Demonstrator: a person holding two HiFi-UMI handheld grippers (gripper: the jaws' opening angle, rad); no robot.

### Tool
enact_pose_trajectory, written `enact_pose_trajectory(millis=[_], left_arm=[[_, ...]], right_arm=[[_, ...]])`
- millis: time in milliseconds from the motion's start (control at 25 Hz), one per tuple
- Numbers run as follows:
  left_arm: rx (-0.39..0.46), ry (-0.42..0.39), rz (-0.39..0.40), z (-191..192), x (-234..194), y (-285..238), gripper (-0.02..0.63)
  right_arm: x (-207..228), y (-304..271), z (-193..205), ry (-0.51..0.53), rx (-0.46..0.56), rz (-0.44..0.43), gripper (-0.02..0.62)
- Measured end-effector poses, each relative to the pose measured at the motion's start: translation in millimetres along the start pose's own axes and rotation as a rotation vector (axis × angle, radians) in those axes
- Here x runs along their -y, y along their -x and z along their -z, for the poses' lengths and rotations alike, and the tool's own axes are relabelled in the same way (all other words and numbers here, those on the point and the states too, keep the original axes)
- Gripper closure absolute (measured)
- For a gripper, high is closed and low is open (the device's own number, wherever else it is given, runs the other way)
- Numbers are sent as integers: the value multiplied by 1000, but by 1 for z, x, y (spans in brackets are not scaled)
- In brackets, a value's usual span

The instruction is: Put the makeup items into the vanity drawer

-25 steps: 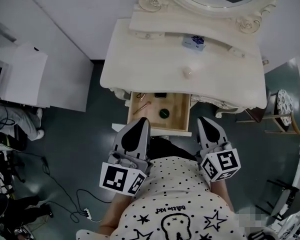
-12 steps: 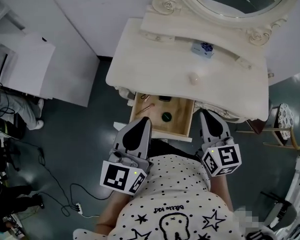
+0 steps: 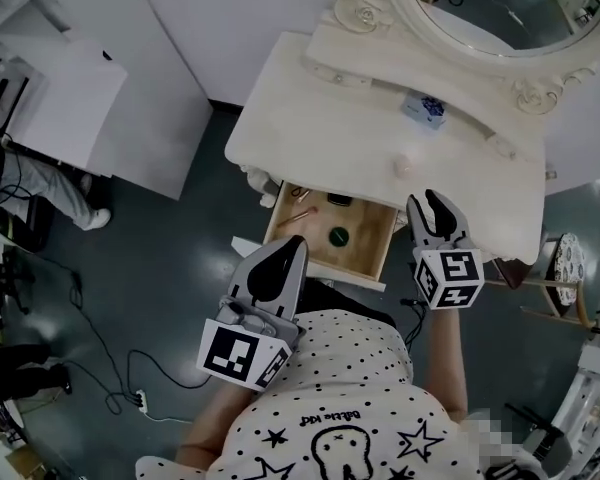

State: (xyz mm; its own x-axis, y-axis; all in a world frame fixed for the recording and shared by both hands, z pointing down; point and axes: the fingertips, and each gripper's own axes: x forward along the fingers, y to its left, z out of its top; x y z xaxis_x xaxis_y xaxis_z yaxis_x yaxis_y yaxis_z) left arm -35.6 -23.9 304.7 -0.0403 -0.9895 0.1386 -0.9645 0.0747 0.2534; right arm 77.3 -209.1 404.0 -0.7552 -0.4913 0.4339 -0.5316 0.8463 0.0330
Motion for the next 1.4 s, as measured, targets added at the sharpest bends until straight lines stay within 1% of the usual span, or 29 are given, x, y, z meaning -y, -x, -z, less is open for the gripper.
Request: enact_pose_trajectory(millis=[160,360,520,720,1000,1120,1240,1400], left_arm=[[-1,-1,-32,-2,-9,5,610],[-20,5,-68,-2,-20,10,610],[-37,13,-79,-2,-24,7,610],[-59,31,-51,3,-21,-4,609],[-66,45,-55,4,-28,-7,610],[-66,48,-70,4,-32,-5,610],[-66,54,-88,6,-35,-1,611],[-62,57,-94,6,-34,2,610]], right_arm=[[17,-31,9,19,-45,6,450],[29,-72,23,65,-125,-4,416],[41,-102,35,16,-166,-5,404],[52,-136,69,-23,-265,21,403],[66,-156,96,-78,-333,51,403],[67,-160,108,-65,-368,53,403],[67,-161,112,-48,-355,60,406],[66,-159,111,-41,-355,59,434]])
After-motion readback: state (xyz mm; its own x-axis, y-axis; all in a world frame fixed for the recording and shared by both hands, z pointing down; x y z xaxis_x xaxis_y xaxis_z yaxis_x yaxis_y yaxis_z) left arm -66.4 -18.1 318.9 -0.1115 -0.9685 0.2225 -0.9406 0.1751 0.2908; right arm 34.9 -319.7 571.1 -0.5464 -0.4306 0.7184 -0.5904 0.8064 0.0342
